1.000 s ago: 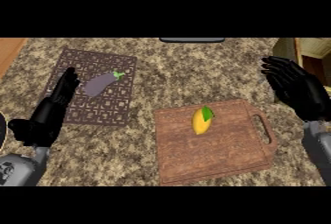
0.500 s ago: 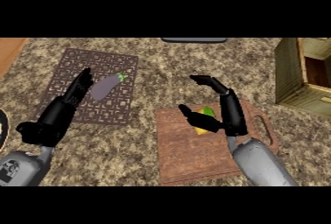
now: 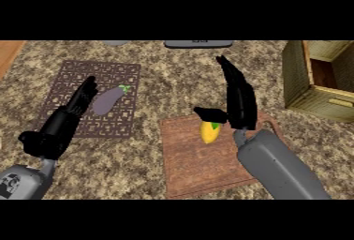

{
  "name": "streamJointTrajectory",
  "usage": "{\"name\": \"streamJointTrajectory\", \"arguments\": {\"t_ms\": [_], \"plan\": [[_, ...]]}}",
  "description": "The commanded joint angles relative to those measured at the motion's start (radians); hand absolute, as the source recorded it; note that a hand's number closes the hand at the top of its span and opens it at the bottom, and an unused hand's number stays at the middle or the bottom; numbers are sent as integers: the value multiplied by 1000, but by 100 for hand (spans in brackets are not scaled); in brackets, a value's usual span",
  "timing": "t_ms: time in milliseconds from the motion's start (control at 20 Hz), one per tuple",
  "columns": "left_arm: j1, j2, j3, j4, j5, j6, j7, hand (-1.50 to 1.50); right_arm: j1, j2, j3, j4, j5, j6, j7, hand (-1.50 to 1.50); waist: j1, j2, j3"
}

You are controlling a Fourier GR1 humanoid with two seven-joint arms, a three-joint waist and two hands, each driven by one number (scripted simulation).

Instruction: Pick the lemon from the cutting board and place it in the basket

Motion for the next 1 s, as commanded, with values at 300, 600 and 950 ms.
{"name": "streamJointTrajectory", "arguments": {"t_ms": [300, 600, 950], "plan": [[11, 17, 21, 1, -6, -6, -6, 0, -187, -90, 94, -100, 28, 611, 548, -150, -19, -8, 1], [65, 41, 40, -48, 20, -35, -3, 0, -243, -83, 36, -382, -160, 884, 860, -150, -9, -6, 6], [15, -7, 42, 4, -9, -36, -1, 0, -181, -177, -22, -658, -211, 926, 1045, -150, -12, 11, 8]]}}
